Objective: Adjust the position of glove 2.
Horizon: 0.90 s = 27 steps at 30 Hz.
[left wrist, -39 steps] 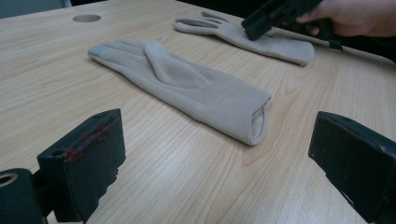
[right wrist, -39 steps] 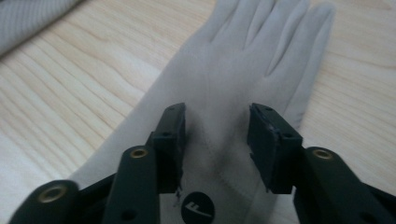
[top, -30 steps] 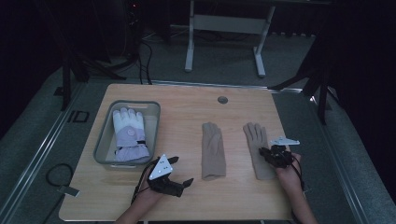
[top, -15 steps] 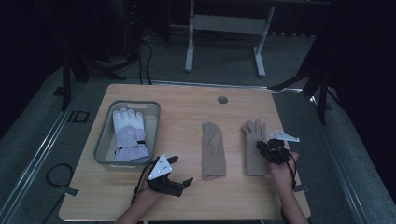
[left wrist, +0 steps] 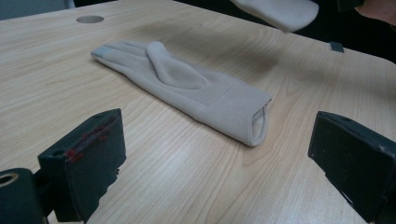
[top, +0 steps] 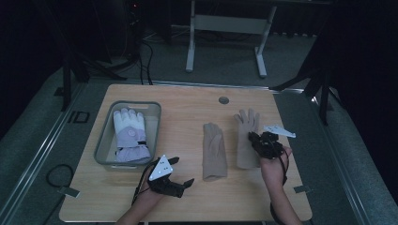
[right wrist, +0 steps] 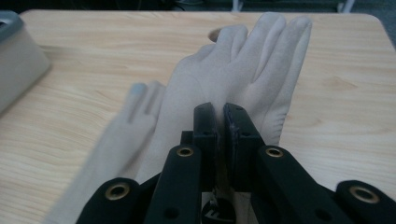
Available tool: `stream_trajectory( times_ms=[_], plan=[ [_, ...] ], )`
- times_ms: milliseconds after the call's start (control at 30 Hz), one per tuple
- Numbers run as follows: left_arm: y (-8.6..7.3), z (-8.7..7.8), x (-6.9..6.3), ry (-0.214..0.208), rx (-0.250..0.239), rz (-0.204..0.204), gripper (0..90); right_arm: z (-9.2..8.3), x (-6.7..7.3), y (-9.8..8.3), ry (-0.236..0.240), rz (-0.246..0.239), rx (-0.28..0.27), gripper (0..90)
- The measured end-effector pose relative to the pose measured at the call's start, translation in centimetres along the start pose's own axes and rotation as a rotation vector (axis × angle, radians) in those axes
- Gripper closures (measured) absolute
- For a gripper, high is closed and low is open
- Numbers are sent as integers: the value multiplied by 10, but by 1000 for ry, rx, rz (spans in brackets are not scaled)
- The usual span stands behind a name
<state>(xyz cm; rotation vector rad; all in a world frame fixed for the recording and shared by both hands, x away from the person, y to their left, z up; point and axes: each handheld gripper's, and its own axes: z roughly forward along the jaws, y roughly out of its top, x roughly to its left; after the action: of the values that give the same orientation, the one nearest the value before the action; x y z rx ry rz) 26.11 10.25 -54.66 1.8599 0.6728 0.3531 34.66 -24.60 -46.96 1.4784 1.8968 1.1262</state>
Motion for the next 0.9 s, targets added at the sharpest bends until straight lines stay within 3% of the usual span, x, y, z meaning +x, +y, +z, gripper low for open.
stream_trajectory(
  times_ms=[33, 167, 500, 700, 900],
  plan=[
    [0, 0, 0, 1, -1, 0, 41, 2, 11, 2, 13, 2, -7, 840],
    [0, -1, 1, 4, -2, 1, 41, 7, 31, 3, 37, -9, -9, 840],
    [1, -2, 0, 4, -3, 4, 41, 29, 70, 0, 87, -7, 9, 839],
    [1, -3, 0, 1, -5, 7, 41, 41, 80, -9, 107, 24, 34, 839],
    [1, -3, 0, 3, -4, 7, 41, 50, 84, -22, 92, 10, 69, 838]
  ],
)
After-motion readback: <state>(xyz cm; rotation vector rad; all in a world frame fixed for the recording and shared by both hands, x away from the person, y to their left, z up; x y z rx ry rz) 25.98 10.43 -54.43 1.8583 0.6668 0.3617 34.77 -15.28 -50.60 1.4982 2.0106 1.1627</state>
